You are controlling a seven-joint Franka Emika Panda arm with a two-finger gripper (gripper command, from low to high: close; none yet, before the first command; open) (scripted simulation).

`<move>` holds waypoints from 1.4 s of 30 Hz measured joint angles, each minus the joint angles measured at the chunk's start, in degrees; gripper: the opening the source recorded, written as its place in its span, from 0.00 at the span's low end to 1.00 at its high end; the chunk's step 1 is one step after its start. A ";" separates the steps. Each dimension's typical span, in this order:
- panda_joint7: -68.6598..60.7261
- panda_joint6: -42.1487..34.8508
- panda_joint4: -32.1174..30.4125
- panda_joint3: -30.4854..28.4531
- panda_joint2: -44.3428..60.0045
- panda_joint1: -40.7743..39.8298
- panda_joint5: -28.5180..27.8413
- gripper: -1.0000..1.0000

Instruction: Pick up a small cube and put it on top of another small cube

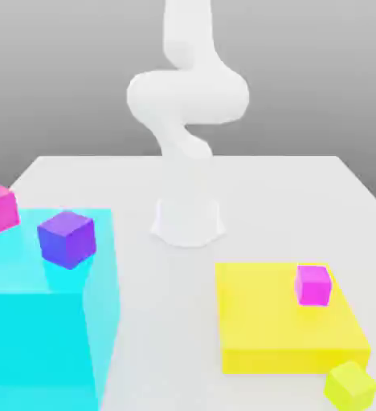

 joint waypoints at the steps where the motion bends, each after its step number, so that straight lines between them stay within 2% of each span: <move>1: 0.22 0.65 0.02 0.72 2.25 0.09 -0.38 0.50; 17: 4.68 10.23 0.28 10.38 35.66 3.26 -7.66 0.50; 29: 6.38 17.68 0.44 13.21 60.23 9.58 -10.78 0.50; 33: 8.53 23.28 2.00 10.66 68.54 12.18 -13.72 0.50; 34: 9.03 24.56 2.38 9.89 70.25 12.83 -14.40 0.00; 42: 8.67 23.72 2.11 10.45 69.14 12.40 -13.90 0.00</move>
